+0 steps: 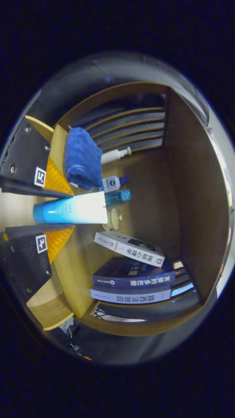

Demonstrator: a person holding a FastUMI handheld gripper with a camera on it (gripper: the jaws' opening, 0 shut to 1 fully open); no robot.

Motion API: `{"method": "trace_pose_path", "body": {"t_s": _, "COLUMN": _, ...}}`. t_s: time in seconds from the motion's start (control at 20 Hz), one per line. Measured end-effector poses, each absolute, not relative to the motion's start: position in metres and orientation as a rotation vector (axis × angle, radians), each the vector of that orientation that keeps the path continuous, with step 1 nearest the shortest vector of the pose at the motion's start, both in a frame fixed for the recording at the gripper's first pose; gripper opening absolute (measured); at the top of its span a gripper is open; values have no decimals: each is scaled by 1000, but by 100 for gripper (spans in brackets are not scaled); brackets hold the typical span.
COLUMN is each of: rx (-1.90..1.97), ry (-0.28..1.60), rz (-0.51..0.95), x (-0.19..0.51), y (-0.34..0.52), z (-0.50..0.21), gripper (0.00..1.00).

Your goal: Pull open the drawer, take out the items inside it, and place them on the countertop above the cabinet.

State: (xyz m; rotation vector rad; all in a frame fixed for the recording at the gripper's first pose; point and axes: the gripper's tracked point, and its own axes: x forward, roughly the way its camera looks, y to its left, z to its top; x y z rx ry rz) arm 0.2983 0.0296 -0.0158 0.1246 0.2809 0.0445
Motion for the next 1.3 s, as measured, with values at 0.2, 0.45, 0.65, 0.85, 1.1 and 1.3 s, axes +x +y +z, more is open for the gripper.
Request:
{"method": "trace_pose_path", "body": {"t_s": 0.2, "rx": 132, "ry": 297, "rz": 17, "x": 330, "y": 36, "z": -42, "gripper": 39}}
{"method": "trace_pose_path", "body": {"t_s": 0.45, "rx": 207, "ry": 318, "rz": -43, "x": 359, "y": 34, "z": -58, "gripper": 38}}
{"method": "trace_pose_path", "body": {"t_s": 0.65, "rx": 168, "ry": 283, "rz": -68, "x": 373, "y": 31, "z": -59, "gripper": 40}}
{"method": "trace_pose_path", "body": {"t_s": 0.85, "rx": 186, "ry": 298, "rz": -93, "x": 377, "y": 33, "z": -57, "gripper": 41}}
{"method": "trace_pose_path", "body": {"t_s": 1.1, "rx": 234, "ry": 278, "rz": -104, "x": 373, "y": 28, "z": -36, "gripper": 89}}
{"method": "trace_pose_path", "body": {"t_s": 1.3, "rx": 177, "ry": 272, "rz": -80, "x": 337, "y": 24, "z": -17, "gripper": 99}}
